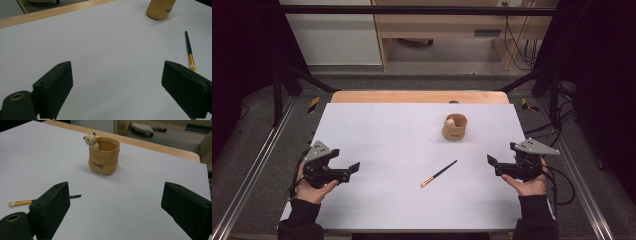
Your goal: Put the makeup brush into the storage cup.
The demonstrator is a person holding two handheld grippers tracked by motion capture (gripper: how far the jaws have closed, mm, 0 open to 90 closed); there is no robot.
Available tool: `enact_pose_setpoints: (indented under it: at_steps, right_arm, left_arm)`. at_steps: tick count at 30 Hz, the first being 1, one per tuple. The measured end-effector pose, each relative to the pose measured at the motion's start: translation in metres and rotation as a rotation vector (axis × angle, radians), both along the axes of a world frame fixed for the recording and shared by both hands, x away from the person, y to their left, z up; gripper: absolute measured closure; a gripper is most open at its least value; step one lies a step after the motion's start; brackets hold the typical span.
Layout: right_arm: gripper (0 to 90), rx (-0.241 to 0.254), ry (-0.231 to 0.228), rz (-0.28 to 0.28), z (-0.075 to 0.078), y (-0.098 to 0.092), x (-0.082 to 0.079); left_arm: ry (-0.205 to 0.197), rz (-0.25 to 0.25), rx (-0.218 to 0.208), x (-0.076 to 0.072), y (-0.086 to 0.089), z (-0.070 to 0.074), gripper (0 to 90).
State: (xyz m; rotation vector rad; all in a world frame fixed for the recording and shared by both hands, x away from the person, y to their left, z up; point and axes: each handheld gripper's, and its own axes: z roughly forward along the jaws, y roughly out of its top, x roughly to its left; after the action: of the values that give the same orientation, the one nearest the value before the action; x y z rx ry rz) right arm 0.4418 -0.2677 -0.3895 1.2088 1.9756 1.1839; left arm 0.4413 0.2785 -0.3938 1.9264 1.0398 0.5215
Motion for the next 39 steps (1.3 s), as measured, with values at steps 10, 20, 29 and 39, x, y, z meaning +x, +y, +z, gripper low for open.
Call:
enact_pose_setpoints:
  at_steps: [10,20,29,39]
  right_arm:
    - [8.2,-0.005,-0.002,0.015,-0.001,0.003,-0.001]
    - [8.3,-0.022,0.003,0.025,-0.003,0.006,-0.002]
    - [8.8,-0.027,0.02,0.024,-0.006,0.011,-0.003]
    - [9.6,-0.032,0.023,0.027,-0.007,0.013,-0.004]
  left_arm:
    - [-0.001,-0.025,0.002,0.001,-0.01,0.001,10.2]
    - [0.005,-0.049,0.01,0.003,-0.023,0.002,11.0]
    - [0.011,-0.103,0.035,0.008,-0.047,0.005,11.5]
    - [0.021,-0.174,0.074,0.015,-0.087,0.009,12.6]
